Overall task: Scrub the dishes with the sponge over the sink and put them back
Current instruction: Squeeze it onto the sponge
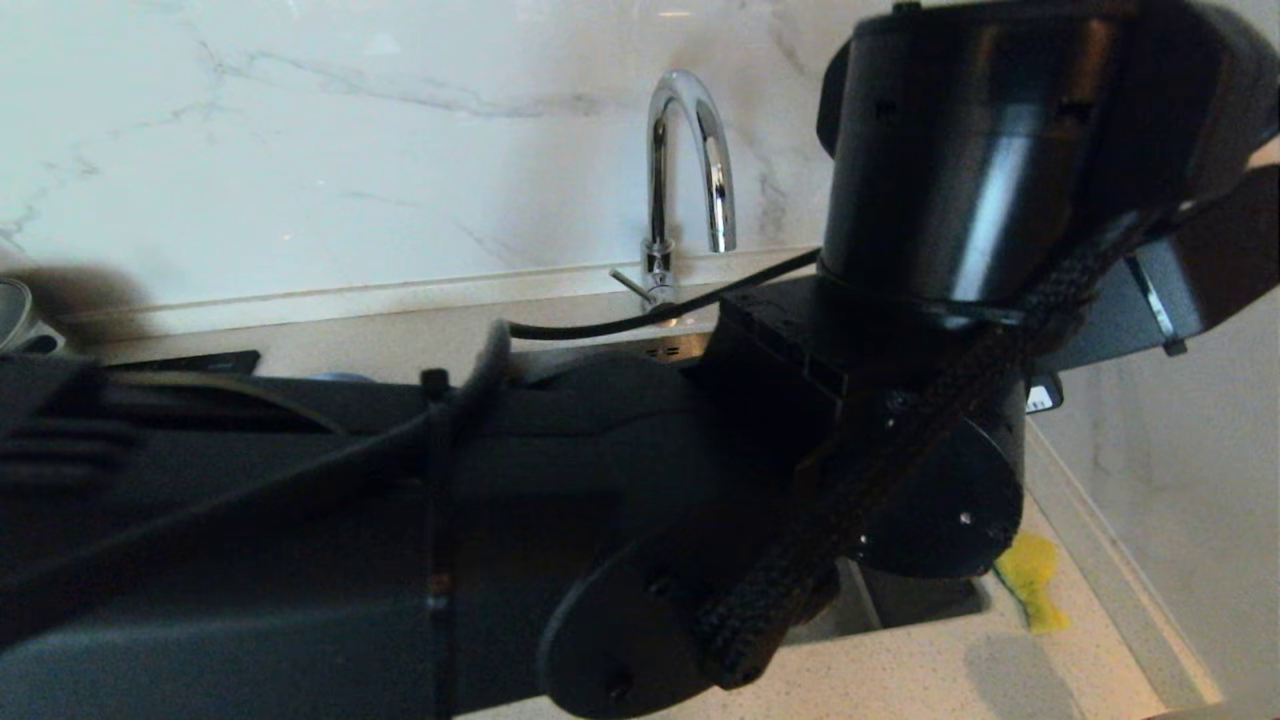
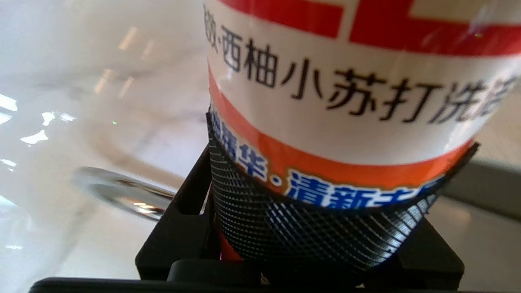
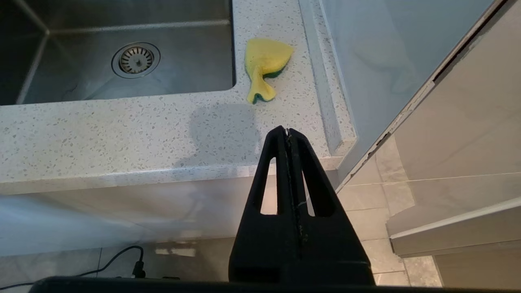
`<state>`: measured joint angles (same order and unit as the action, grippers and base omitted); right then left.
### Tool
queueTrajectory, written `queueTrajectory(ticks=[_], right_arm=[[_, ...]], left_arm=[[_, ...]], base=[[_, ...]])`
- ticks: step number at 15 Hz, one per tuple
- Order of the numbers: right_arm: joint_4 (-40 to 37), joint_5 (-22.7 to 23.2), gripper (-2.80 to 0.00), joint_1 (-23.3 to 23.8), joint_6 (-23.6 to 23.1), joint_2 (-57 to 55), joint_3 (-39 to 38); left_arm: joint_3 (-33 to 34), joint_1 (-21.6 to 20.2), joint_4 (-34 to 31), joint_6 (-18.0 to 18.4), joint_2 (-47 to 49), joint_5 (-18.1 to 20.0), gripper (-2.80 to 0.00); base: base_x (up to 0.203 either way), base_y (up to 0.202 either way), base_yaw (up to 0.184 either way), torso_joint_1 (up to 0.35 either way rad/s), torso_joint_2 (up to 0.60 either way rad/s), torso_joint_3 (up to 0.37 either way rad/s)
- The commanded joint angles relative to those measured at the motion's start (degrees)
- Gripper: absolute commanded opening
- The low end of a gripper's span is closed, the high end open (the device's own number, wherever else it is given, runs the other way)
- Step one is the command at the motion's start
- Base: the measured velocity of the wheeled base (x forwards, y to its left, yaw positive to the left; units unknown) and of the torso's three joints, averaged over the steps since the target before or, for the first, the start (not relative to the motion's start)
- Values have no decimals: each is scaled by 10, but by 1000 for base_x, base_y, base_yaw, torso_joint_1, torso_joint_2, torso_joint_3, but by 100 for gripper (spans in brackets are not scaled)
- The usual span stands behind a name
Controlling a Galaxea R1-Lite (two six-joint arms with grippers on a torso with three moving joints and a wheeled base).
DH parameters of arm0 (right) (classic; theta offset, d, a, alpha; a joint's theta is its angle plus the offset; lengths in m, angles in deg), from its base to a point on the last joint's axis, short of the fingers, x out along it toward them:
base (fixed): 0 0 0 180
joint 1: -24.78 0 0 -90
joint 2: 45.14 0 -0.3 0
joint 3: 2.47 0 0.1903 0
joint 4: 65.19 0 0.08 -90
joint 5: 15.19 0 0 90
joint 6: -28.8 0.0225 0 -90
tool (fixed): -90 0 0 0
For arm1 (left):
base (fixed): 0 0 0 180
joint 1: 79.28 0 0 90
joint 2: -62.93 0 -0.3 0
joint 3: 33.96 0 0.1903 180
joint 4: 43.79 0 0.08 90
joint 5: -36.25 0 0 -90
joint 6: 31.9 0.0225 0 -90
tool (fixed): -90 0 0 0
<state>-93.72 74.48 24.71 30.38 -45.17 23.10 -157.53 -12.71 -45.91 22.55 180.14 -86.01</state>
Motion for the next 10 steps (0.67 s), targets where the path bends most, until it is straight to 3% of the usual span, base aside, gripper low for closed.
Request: queueTrajectory(ticks=[1, 6, 10], right_arm=[[0, 0, -280, 0, 0, 0, 0], [0, 0, -280, 0, 0, 0, 0], [0, 0, -280, 0, 0, 0, 0]], left_arm=[[6, 1, 2, 2, 33, -6, -280], [14, 3, 6, 6, 73, -7, -280], [69, 3, 8, 6, 85, -23, -280]], base=[[0, 0, 0, 0, 0, 0], [0, 0, 0, 0, 0, 0], [0, 0, 0, 0, 0, 0]])
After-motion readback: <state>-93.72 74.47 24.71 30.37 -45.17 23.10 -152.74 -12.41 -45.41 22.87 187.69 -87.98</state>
